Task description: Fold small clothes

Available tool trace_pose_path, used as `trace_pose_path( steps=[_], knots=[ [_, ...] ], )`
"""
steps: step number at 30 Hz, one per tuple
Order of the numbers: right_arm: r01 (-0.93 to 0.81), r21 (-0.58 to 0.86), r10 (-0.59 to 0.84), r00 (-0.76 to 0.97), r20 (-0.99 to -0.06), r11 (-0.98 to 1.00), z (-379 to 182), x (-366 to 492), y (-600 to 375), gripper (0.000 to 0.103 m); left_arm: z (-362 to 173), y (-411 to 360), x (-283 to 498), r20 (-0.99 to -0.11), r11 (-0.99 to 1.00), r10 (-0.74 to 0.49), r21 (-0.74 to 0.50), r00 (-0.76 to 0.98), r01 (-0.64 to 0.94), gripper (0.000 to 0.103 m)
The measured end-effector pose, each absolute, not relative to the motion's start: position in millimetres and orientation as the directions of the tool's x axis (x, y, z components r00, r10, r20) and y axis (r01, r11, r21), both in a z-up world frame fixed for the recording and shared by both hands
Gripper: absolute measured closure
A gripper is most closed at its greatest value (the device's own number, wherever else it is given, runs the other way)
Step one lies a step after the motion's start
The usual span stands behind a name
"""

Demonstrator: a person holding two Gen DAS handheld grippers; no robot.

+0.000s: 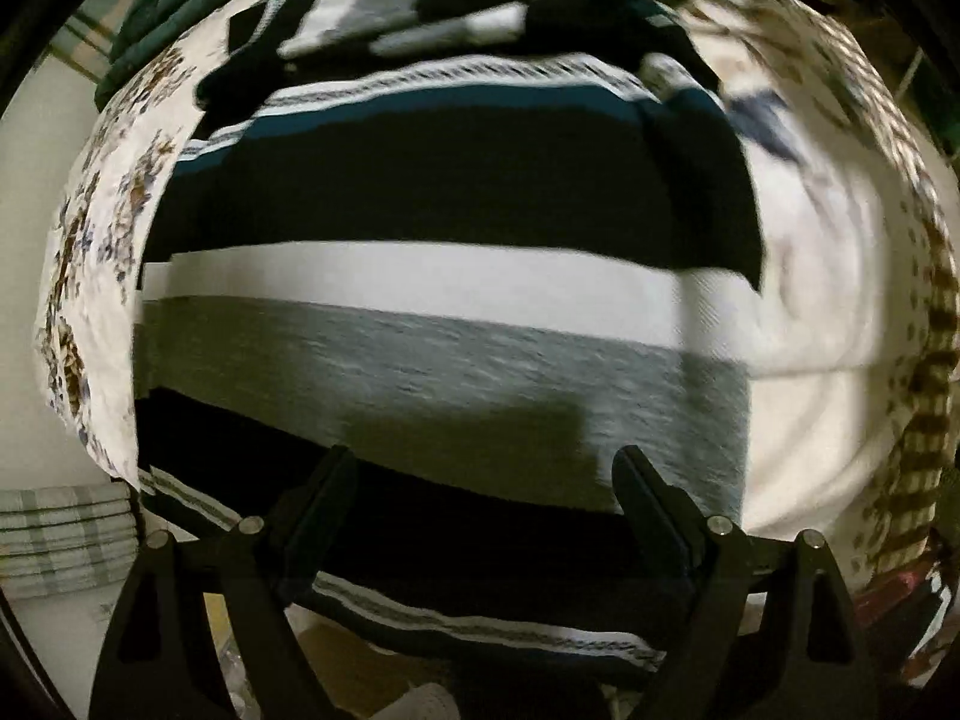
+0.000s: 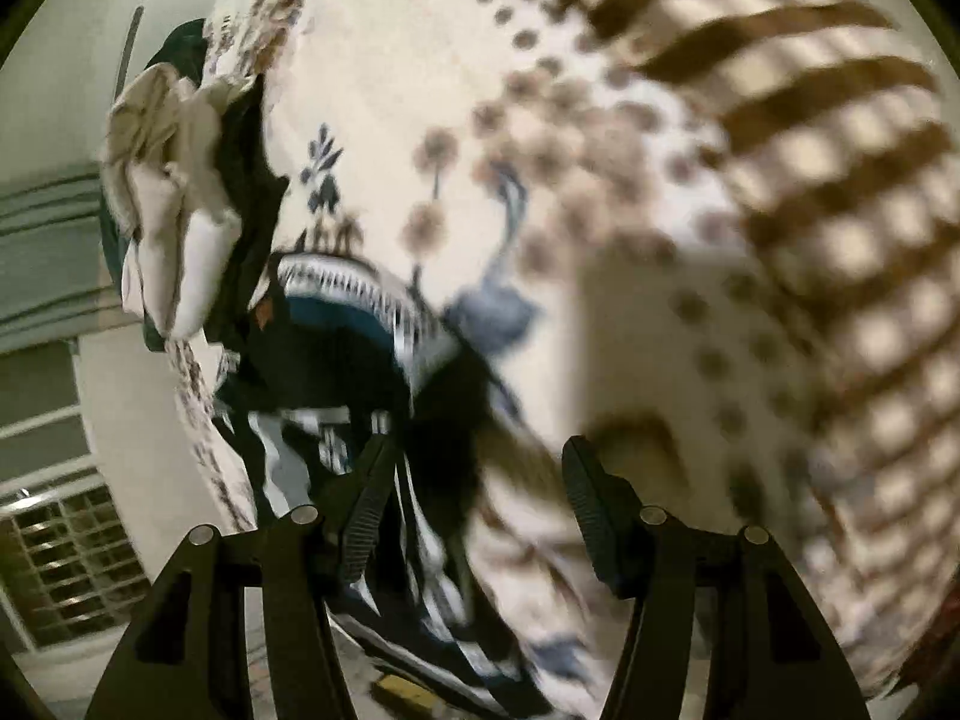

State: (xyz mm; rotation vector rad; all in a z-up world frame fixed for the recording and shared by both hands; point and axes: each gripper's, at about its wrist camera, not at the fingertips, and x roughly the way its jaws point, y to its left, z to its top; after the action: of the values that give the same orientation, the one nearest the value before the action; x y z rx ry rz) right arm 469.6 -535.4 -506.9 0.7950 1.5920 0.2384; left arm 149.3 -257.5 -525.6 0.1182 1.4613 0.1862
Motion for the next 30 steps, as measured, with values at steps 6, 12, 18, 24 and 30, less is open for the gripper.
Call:
trace_pose_path(
  steps=[6, 12, 18, 24, 30],
  knots=[
    [0.238, 0.575, 0.601, -0.051, -0.798, 0.783, -528.6, 500.8, -496.2, 0.096, -534.5, -280.9, 148.2, -0.970, 0.977, 0.211, 0.209, 0.119, -0.029, 0.017],
    [0.147, 0.439, 0.434, 0.067, -0.898, 0.886, -493.9, 533.1, -506.9, 0.097, -538.9, -299.9, 148.0, -0.968, 0.976, 0.207, 0.214, 0.143, 0.036, 0.016],
    [0.049, 0.348, 0.347, 0.015, -0.938, 0.936, -500.3, 551.0, -493.5, 0.097, -542.6, -310.4, 143.5, -0.965, 0.971, 0.218, 0.230, 0.147, 0.068, 0.016],
    [0.087, 0.420, 0.424, -0.040, -0.905, 0.904, -507.4, 548.9, -504.9, 0.095, -555.8, -326.3, 129.8, -0.965, 0.966, 0.230, 0.243, 0.127, 0.091, 0.016],
    [0.118, 0.528, 0.538, -0.080, -0.839, 0.841, -495.2, 536.4, -526.2, 0.051, -569.7, -337.3, 131.8, -0.965, 0.966, 0.238, 0.247, 0.111, 0.075, 0.017]
  ],
)
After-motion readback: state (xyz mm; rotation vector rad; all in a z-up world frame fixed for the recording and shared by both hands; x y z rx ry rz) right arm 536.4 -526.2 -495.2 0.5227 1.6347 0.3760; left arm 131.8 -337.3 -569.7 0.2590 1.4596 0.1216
